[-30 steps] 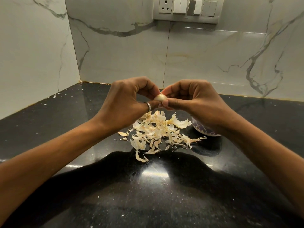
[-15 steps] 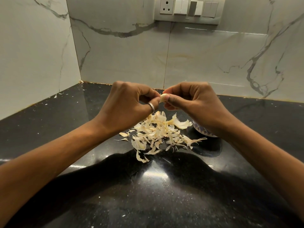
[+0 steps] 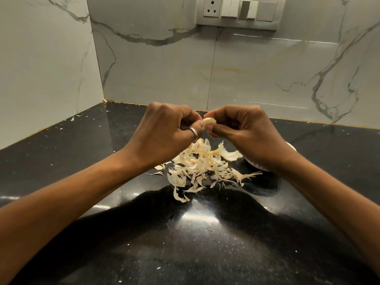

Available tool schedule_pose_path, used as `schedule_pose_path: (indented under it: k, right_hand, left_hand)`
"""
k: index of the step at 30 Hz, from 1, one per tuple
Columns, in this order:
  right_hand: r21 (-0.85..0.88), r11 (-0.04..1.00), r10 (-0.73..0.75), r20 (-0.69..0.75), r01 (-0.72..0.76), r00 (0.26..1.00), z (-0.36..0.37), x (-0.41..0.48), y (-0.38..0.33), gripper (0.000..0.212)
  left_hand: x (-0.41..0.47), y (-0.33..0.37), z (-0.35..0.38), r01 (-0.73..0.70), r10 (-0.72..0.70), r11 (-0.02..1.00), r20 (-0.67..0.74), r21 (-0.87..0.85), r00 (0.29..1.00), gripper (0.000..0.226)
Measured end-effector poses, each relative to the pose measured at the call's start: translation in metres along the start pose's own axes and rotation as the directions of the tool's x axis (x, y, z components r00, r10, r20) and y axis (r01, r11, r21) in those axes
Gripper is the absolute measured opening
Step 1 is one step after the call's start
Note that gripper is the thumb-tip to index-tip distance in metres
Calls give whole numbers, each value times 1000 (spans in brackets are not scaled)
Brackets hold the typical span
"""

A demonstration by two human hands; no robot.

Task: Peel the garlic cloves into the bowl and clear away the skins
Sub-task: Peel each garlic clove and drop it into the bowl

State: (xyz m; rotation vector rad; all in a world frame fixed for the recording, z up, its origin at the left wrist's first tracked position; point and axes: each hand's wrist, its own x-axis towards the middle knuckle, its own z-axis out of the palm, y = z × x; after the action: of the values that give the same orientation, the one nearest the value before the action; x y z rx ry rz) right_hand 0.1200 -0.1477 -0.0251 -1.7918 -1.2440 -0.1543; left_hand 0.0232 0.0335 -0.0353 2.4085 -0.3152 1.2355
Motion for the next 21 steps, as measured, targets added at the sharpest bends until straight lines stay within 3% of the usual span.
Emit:
schedule_pose_path:
  k: [7,21]
  right_hand:
    - [-8,1000,-6,-13,6,1000,1,1,3,31]
    - [-95,993,-65,-13,64,998,8,0,3,32]
  left_hand:
    - [0,-1,0,29,-29,999,14,-22,999,11]
    - [1,1,-1,-1,1,1000,42,-2,999,25]
